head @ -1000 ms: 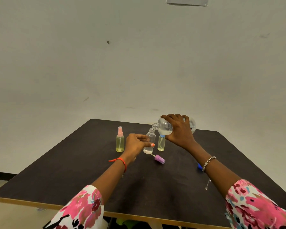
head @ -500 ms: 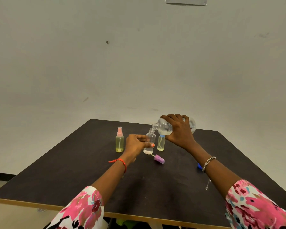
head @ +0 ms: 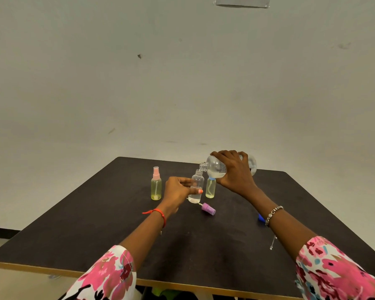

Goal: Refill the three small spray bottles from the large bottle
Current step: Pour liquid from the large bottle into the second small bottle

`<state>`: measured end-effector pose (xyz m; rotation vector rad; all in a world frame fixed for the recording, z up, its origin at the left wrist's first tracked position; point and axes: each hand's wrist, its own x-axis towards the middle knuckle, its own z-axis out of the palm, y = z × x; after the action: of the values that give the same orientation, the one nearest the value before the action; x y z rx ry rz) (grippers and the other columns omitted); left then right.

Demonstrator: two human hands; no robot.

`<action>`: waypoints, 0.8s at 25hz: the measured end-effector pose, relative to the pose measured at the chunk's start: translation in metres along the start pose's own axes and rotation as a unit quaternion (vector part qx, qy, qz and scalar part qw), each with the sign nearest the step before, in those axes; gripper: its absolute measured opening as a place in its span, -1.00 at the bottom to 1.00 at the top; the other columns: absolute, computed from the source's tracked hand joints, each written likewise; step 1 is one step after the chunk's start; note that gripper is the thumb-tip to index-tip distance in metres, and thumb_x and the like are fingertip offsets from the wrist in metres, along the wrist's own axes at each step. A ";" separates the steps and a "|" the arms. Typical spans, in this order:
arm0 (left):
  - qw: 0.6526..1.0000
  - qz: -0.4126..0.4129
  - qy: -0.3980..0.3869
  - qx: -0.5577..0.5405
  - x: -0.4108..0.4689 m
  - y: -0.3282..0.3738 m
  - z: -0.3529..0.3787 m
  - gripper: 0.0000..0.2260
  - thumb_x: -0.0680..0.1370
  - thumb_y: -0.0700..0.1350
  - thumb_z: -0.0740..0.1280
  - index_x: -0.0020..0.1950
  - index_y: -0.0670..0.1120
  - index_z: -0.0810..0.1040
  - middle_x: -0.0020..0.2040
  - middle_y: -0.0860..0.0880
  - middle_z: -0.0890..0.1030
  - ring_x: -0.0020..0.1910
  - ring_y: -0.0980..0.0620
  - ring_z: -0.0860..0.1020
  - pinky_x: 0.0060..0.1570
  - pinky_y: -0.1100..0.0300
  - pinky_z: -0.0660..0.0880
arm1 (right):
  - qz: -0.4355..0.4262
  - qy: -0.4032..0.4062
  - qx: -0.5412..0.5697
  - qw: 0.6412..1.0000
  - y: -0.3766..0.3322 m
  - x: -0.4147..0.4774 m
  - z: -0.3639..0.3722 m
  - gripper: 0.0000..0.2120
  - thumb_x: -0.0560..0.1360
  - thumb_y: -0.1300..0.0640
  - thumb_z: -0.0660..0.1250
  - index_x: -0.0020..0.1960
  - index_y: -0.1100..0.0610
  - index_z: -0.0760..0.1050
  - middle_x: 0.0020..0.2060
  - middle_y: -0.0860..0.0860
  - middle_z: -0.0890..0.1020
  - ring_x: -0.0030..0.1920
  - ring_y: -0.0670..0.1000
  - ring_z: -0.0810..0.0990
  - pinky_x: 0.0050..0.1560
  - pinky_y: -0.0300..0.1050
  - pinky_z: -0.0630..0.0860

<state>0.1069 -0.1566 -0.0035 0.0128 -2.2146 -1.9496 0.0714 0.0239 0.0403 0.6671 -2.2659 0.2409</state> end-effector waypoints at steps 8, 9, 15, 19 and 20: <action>1.000 -0.003 0.003 -0.001 0.001 -0.001 0.001 -0.61 0.26 -0.26 0.53 0.06 -0.19 0.59 -0.02 -0.10 0.65 -0.09 0.06 0.58 -0.09 0.25 0.52 | 0.002 0.004 0.000 1.000 0.001 0.000 0.000 -0.41 0.24 0.03 0.51 0.23 0.03 0.44 0.10 0.03 0.58 0.12 0.11 0.52 0.21 0.14 0.25; 1.000 -0.004 0.003 0.000 0.001 -0.001 0.001 -0.61 0.27 -0.26 0.52 0.07 -0.19 0.59 -0.01 -0.10 0.65 -0.09 0.06 0.58 -0.08 0.24 0.52 | 0.002 0.003 0.000 1.000 0.001 0.000 0.001 -0.41 0.24 0.03 0.50 0.23 0.02 0.44 0.11 0.02 0.58 0.13 0.11 0.51 0.22 0.14 0.25; 1.000 -0.007 0.001 0.004 -0.001 0.000 0.001 -0.62 0.27 -0.26 0.52 0.07 -0.19 0.59 -0.01 -0.10 0.65 -0.17 0.14 0.56 -0.21 0.35 0.48 | 0.000 -0.002 -0.001 1.000 0.000 -0.001 0.000 -0.41 0.24 0.01 0.50 0.24 0.02 0.44 0.11 0.02 0.58 0.13 0.10 0.51 0.22 0.15 0.24; 1.000 -0.006 0.004 0.003 -0.002 0.000 0.000 -0.60 0.26 -0.26 0.53 0.07 -0.20 0.59 0.00 -0.11 0.65 -0.07 0.06 0.58 -0.17 0.32 0.49 | -0.001 0.003 -0.002 1.000 -0.002 -0.001 -0.001 -0.41 0.23 0.03 0.51 0.23 0.03 0.44 0.09 0.02 0.59 0.11 0.11 0.52 0.21 0.15 0.25; 1.000 -0.006 0.005 0.004 -0.002 0.000 0.000 -0.60 0.26 -0.26 0.53 0.07 -0.20 0.59 0.01 -0.12 0.65 -0.07 0.05 0.58 -0.13 0.29 0.50 | -0.001 0.003 -0.002 1.000 -0.002 0.000 -0.001 -0.41 0.23 0.03 0.51 0.23 0.03 0.44 0.09 0.02 0.59 0.11 0.11 0.52 0.21 0.15 0.24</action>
<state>0.1086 -0.1559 -0.0039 0.0356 -2.2205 -1.9428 0.0733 0.0233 0.0409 0.6647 -2.2593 0.2372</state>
